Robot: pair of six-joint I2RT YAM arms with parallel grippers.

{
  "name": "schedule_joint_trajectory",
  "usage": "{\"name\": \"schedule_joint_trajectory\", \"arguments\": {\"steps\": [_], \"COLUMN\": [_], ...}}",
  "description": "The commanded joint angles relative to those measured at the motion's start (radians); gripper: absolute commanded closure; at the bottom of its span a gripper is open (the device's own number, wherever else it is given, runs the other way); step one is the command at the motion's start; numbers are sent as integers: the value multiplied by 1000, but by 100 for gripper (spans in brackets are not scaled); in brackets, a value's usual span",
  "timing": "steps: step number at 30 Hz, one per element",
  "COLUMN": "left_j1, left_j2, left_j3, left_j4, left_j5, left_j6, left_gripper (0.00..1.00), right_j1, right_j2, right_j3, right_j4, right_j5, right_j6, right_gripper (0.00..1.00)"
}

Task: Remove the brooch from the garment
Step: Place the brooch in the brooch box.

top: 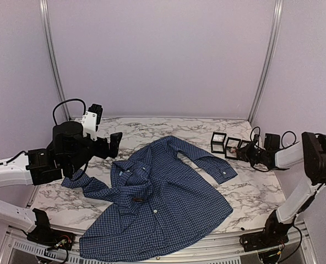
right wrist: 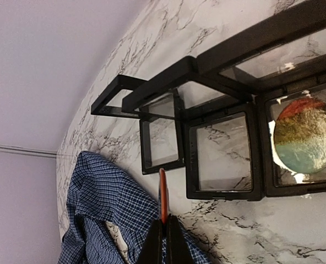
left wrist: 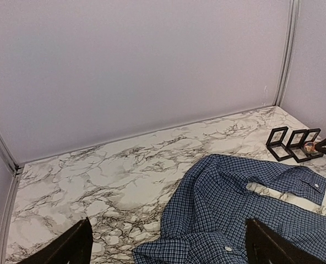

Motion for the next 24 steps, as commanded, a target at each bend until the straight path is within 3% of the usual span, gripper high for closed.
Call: {"name": "schedule_joint_trajectory", "arguments": {"steps": [1, 24], "left_j1": [5, 5], "left_j2": [-6, 1], "left_j3": [40, 40], "left_j4": [-25, -34], "left_j5": [11, 6], "left_j6": [-10, -20], "left_gripper": [1, 1], "right_j1": [-23, -25], "right_j2": [53, 231], "right_j3": [14, 118], "right_j4": [56, 98], "right_j5": [-15, -11], "right_j6": [-35, -38], "right_gripper": [100, 100]}}
